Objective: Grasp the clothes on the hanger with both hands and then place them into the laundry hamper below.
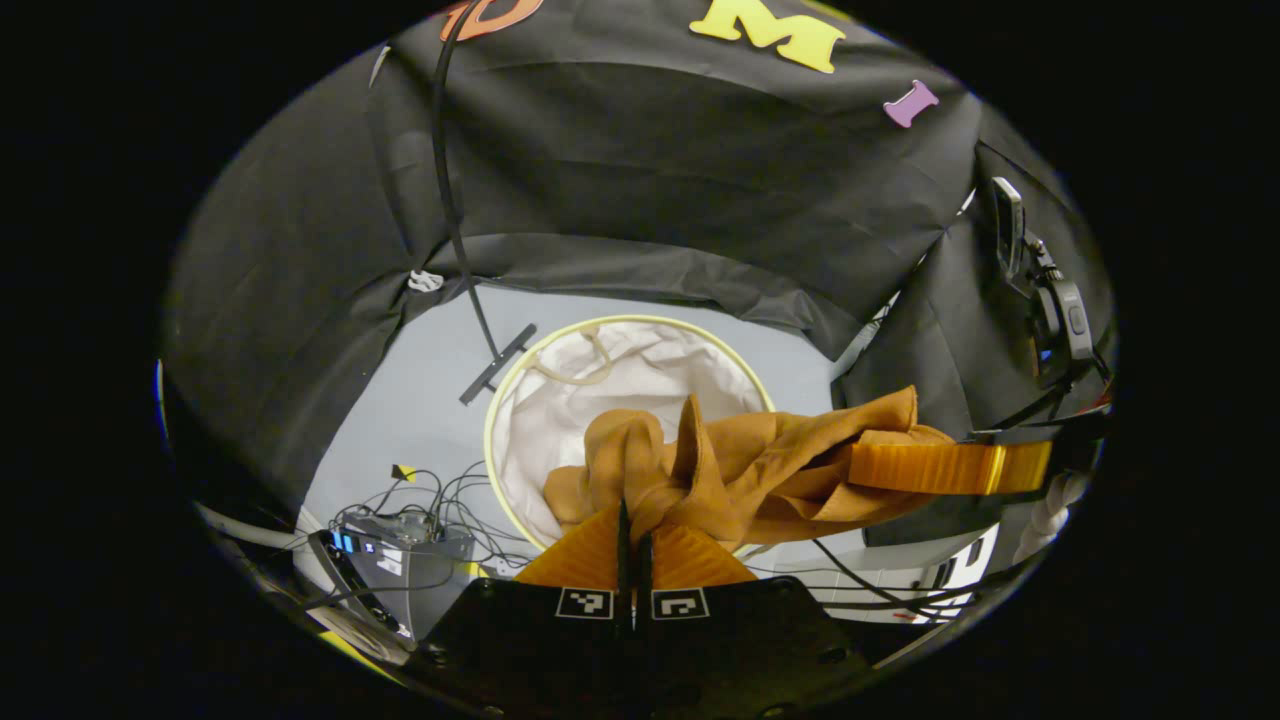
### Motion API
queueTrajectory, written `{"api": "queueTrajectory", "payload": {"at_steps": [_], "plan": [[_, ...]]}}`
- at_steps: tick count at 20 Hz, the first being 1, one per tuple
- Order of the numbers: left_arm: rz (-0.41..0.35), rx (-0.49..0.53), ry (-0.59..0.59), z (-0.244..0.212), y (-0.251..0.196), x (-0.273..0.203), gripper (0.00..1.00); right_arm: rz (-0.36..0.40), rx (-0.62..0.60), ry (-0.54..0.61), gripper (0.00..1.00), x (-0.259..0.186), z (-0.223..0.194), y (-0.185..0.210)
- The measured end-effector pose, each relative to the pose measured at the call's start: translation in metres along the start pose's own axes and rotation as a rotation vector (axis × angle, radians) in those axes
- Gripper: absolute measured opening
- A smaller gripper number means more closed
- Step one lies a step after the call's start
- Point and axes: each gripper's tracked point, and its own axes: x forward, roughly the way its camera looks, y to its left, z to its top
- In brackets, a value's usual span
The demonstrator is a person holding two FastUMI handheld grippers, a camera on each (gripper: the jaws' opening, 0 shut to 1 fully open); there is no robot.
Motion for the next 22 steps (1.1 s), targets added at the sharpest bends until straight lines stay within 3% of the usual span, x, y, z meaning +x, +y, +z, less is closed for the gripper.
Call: {"api": "queueTrajectory", "payload": {"at_steps": [1,2,5,6,7,9,11,14,22], "plan": [[0.011,-0.002,0.008,0.000,0.002,0.000,0.06,-0.011,-0.004,0.004,0.06,0.000,-0.001,0.001],[0.015,-0.002,0.009,0.001,0.002,-0.003,0.00,-0.020,-0.011,0.011,0.06,0.001,-0.004,0.000],[-0.006,-0.004,0.010,0.004,-0.004,-0.005,0.06,0.010,-0.015,0.038,0.08,0.006,-0.014,0.002],[-0.006,-0.004,0.003,0.005,-0.003,-0.007,0.21,0.011,-0.012,0.040,0.08,0.010,-0.019,0.002],[-0.014,-0.003,-0.003,0.003,-0.002,-0.006,0.12,0.026,-0.007,0.036,0.08,0.008,-0.019,0.005],[-0.029,0.000,-0.010,0.002,-0.004,-0.009,0.56,0.032,0.000,0.013,0.12,0.005,-0.018,0.012],[-0.020,0.004,-0.005,-0.001,0.000,-0.012,1.00,0.001,-0.018,0.012,0.43,0.004,-0.018,0.003],[-0.002,0.004,0.009,-0.012,0.011,-0.013,0.96,-0.039,-0.047,0.000,0.90,0.006,-0.019,-0.003],[0.009,-0.026,-0.008,-0.014,0.028,-0.030,0.96,-0.078,-0.070,-0.034,0.91,-0.005,-0.022,0.002]]}}
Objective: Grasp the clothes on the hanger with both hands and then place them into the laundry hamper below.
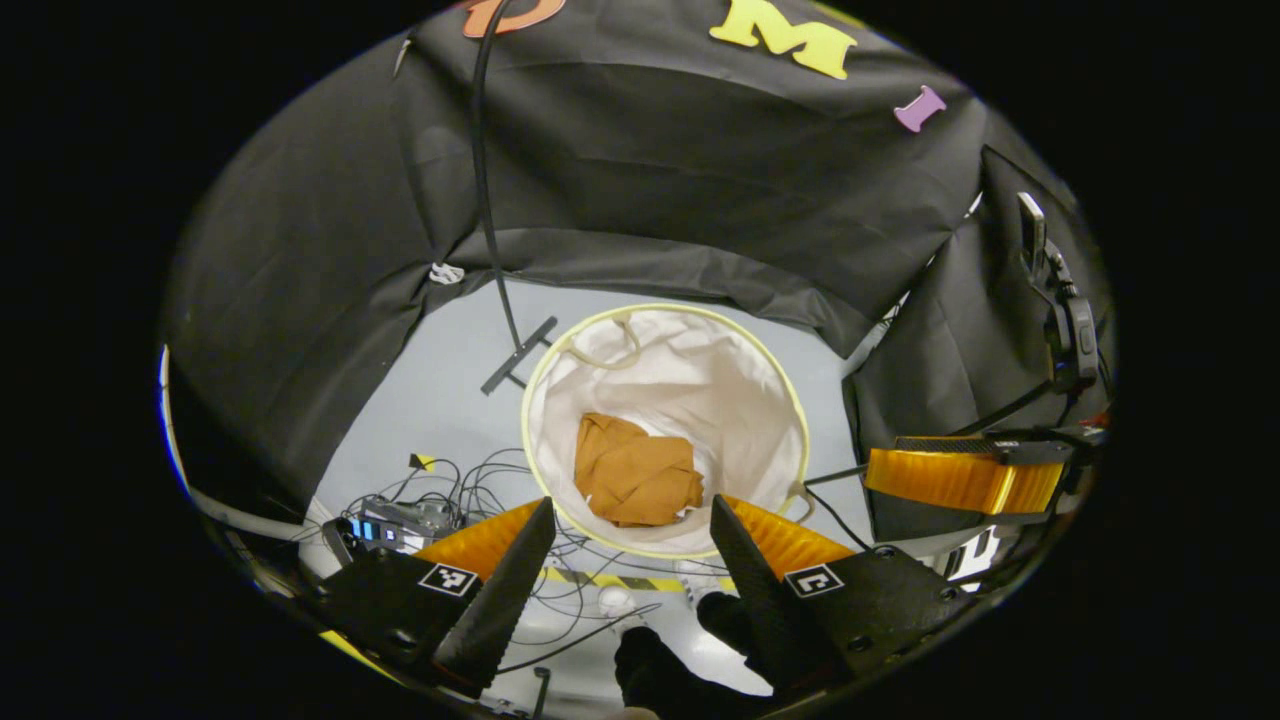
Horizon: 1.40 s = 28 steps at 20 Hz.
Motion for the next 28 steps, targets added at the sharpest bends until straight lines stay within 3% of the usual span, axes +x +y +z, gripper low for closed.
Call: {"api": "queueTrajectory", "payload": {"at_steps": [2,4,5,8,14,19,20,22,23,26,28], "plan": [[0.000,-0.003,-0.029,0.009,0.002,-0.006,1.00,0.007,0.019,-0.015,0.92,-0.010,0.001,0.007],[0.005,-0.001,-0.062,0.018,0.005,-0.016,0.96,0.010,0.023,-0.042,0.93,-0.024,0.008,0.012],[0.004,-0.002,-0.084,0.023,0.008,-0.021,1.00,0.003,0.013,-0.063,0.91,-0.032,0.014,0.014],[-0.025,-0.033,-0.154,0.042,0.004,-0.048,0.95,-0.047,-0.013,-0.133,0.91,-0.055,0.028,0.020],[0.006,-0.007,-0.379,0.090,0.029,-0.136,0.96,-0.033,-0.192,-0.324,0.92,-0.136,0.056,0.089],[0.088,0.007,-0.579,0.122,0.050,-0.224,0.95,0.007,-0.317,-0.553,0.92,-0.235,0.088,0.145],[0.109,0.005,-0.626,0.129,0.053,-0.244,1.00,0.020,-0.334,-0.597,0.92,-0.252,0.091,0.155],[0.143,-0.006,-0.717,0.135,0.053,-0.282,0.95,0.046,-0.377,-0.697,0.92,-0.294,0.100,0.167],[0.155,-0.007,-0.763,0.136,0.049,-0.305,1.00,0.057,-0.399,-0.739,0.92,-0.315,0.104,0.171],[0.230,0.002,-0.874,0.133,0.038,-0.364,1.00,0.099,-0.442,-0.842,1.00,-0.377,0.105,0.168],[0.288,0.010,-0.936,0.121,0.025,-0.403,1.00,0.120,-0.454,-0.891,1.00,-0.405,0.095,0.164]]}}
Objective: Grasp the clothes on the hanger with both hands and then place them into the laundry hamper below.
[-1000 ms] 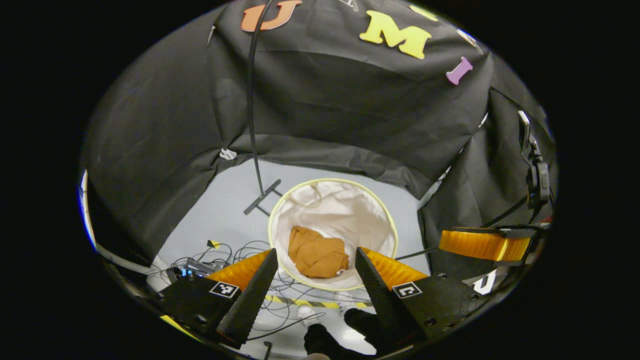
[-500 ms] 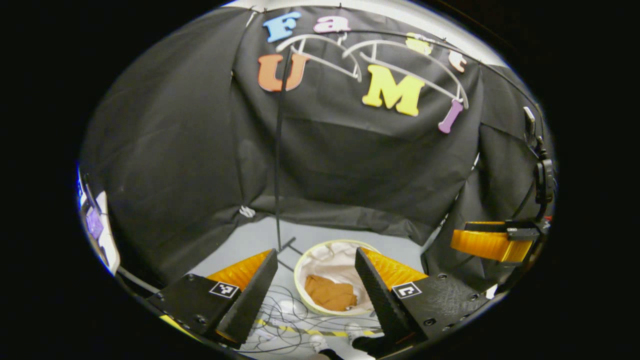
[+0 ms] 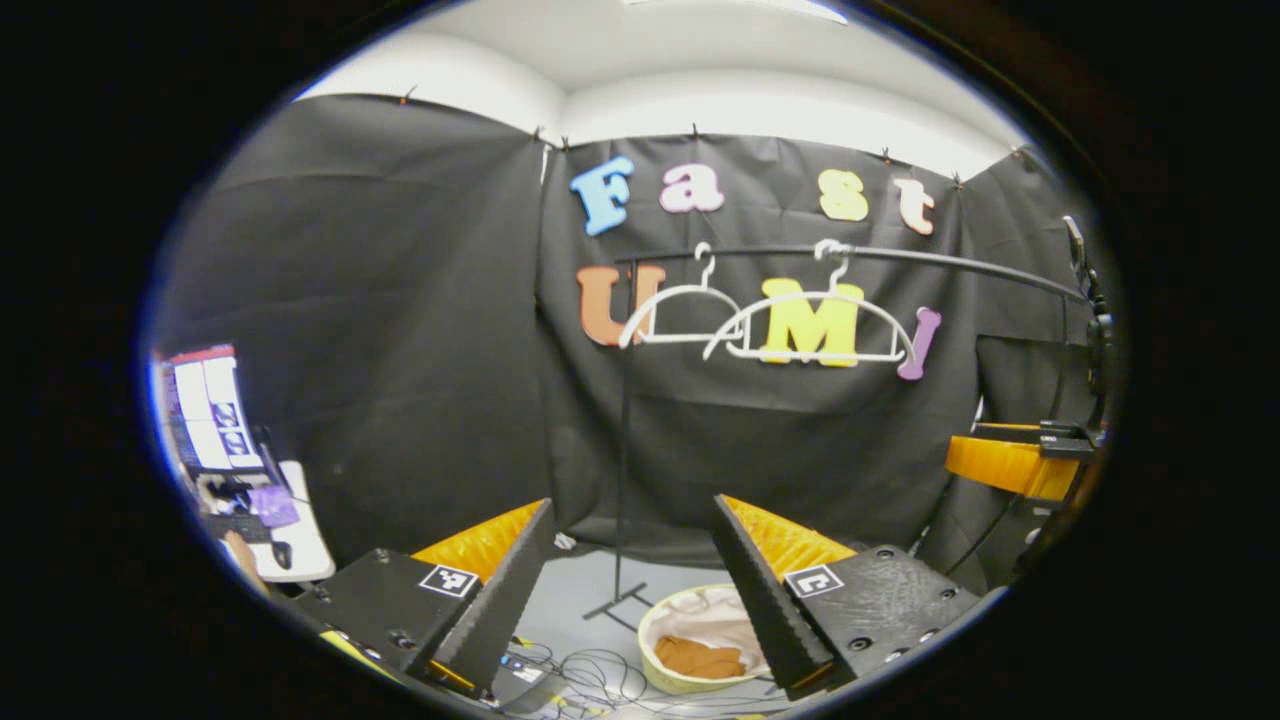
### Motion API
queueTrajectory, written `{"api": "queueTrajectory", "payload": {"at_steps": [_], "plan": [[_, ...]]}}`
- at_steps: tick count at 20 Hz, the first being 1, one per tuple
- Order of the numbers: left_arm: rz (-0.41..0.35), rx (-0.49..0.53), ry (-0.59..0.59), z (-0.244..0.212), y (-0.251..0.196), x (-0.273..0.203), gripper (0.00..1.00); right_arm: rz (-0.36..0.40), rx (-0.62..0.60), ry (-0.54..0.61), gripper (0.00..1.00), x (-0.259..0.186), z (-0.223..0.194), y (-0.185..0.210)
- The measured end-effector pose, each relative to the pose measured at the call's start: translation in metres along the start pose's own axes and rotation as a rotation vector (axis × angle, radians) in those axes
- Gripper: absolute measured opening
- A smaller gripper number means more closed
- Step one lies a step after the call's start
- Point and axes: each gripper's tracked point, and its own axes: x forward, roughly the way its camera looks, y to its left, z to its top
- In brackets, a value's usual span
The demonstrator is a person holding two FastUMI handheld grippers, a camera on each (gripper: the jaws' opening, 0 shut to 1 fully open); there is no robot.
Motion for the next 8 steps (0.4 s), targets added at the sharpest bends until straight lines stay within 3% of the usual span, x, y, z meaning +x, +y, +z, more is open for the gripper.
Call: {"api": "queueTrajectory", "payload": {"at_steps": [4,8], "plan": [[0.073,0.025,-0.118,0.039,-0.011,-0.055,1.00,0.022,0.058,-0.092,1.00,-0.054,0.025,-0.010],[0.085,0.054,-0.139,0.055,-0.025,-0.089,1.00,-0.011,0.067,-0.160,1.00,-0.075,0.031,-0.019]]}}
